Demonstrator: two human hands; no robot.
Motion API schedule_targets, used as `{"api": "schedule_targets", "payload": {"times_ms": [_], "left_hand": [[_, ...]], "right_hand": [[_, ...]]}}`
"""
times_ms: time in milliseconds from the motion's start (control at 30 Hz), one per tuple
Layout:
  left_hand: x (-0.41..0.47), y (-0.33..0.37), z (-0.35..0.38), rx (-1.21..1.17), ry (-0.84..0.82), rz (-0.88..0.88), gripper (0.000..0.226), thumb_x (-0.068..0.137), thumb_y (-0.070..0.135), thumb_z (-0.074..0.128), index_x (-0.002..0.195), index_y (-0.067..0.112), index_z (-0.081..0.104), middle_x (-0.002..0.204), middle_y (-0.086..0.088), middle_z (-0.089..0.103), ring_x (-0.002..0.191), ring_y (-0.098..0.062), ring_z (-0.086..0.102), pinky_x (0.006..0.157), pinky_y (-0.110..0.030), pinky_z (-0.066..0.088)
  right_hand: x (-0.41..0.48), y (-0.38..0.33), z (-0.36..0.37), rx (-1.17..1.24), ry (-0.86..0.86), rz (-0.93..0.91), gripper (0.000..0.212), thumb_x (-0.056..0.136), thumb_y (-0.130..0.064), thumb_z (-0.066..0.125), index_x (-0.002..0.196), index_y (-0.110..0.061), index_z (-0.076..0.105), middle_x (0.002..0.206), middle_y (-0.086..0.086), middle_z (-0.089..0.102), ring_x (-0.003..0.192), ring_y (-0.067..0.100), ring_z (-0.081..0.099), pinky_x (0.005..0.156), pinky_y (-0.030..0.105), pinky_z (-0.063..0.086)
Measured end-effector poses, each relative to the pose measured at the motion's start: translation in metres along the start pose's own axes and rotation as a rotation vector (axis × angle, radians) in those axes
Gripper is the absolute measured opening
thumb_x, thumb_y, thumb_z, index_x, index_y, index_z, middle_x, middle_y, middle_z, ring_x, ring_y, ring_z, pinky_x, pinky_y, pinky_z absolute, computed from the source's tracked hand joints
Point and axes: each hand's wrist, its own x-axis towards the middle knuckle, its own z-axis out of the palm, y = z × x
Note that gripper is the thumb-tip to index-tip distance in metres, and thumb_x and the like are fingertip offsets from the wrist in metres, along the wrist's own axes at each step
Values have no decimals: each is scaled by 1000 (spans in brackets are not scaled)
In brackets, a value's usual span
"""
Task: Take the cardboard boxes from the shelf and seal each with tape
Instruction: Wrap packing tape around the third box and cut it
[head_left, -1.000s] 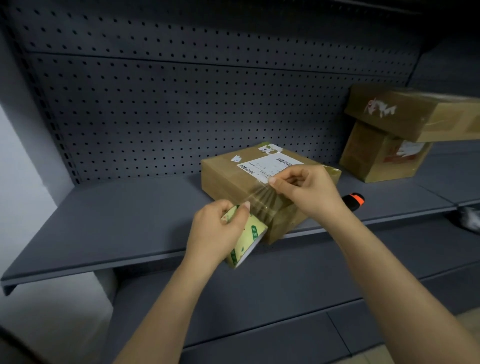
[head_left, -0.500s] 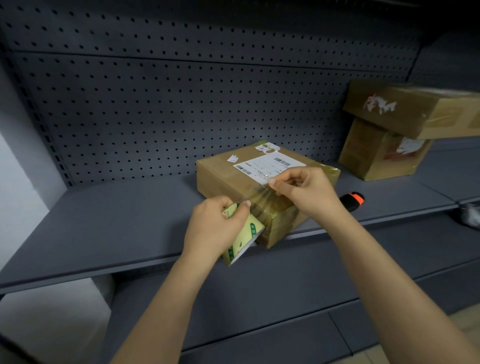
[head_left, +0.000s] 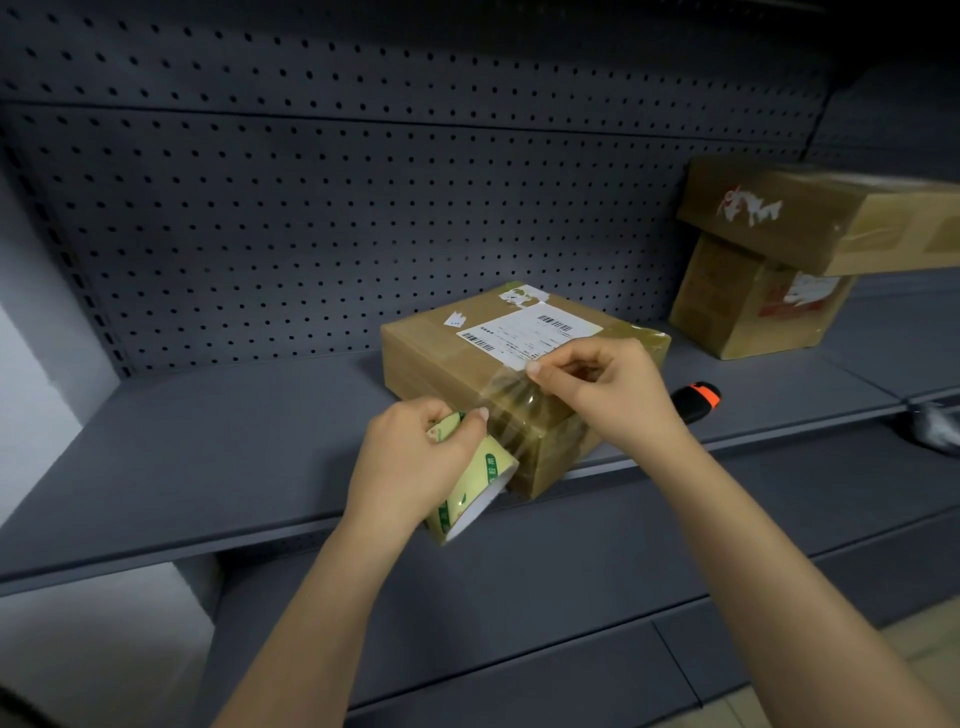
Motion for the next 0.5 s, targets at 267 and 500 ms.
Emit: {"api": "schedule_targets", "payload": {"times_ms": [267,500], "left_hand": [[-5,4,-3,-25,30,21,54,86,46,66,69,-3,52,57,-4,47,53,-14,43,53,-31,34],[-5,5,2,8,28,24,53,87,45,66,68,-3,50,59,-15,51,55,-25,46,54,-45,42]], "right_hand": [[1,-5,-5,-6,18,-31,4,80,-28,79,77,-26,77,78,-11,71,69,-2,61,67,16,50],[0,3,-3,67,2,46,6,79,-23,80,85,-21,79,79,-8,76,77,4,70,73,20,57]]}}
